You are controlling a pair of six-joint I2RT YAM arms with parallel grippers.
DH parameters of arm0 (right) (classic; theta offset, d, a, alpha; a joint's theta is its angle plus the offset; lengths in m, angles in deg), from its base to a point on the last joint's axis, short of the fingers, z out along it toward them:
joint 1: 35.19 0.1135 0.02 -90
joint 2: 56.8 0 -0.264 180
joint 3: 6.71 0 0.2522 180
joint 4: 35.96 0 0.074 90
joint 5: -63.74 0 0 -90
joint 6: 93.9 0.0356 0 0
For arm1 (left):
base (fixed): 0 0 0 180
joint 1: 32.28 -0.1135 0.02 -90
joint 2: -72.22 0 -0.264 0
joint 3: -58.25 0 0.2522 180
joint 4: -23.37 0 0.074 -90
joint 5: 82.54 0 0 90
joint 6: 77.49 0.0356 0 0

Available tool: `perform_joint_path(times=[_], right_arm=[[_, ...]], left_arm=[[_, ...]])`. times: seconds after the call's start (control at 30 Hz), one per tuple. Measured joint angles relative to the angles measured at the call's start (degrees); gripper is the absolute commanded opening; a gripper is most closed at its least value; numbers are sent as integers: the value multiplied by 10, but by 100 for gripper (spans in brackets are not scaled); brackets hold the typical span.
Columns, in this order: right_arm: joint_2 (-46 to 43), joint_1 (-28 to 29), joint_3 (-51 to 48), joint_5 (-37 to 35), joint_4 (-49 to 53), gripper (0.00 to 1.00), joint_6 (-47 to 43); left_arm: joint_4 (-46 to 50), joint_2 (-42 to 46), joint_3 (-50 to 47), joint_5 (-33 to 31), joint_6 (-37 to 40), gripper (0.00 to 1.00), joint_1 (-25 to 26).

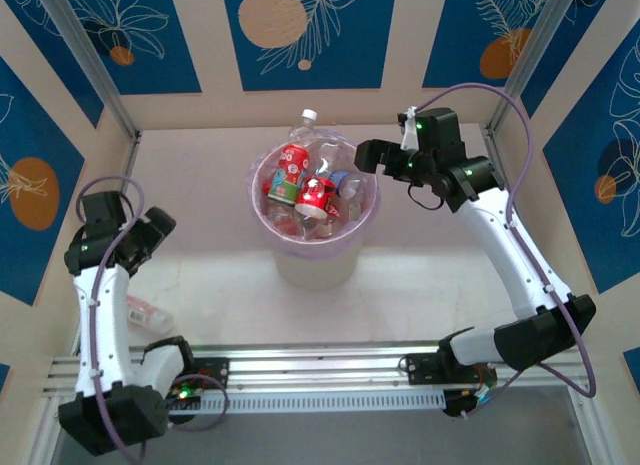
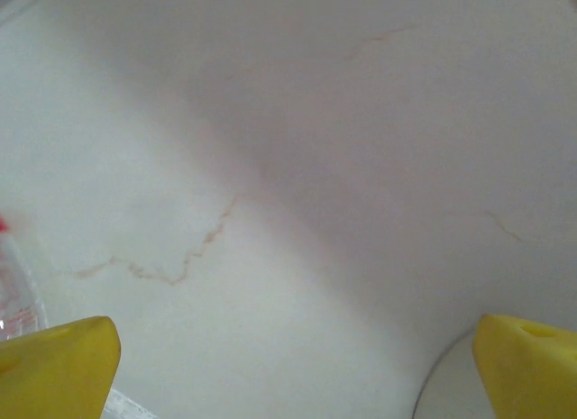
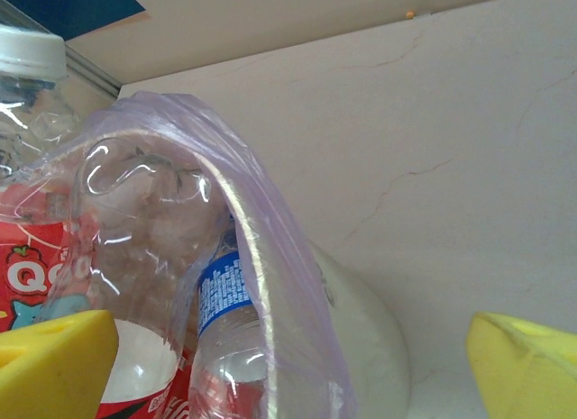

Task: Put the plastic bottles in the bin

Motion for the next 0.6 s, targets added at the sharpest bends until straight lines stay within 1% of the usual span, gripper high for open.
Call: perform_joint_path(times=[0.07, 0.3, 0.5, 0.6], right_arm=[[0, -15, 0, 14, 0, 99, -3], [-1, -69, -2, 63, -4, 99, -10], [-3, -87, -13, 96, -13, 99, -15], [-4, -96, -20, 108, -13, 100, -19]], left_arm=[[-12, 3, -41, 4, -19, 100, -37], [-43, 34, -136, -19, -55, 100, -95], [-83, 16, -215, -24, -73, 100, -161], [-96, 0, -229, -31, -74, 100, -177]])
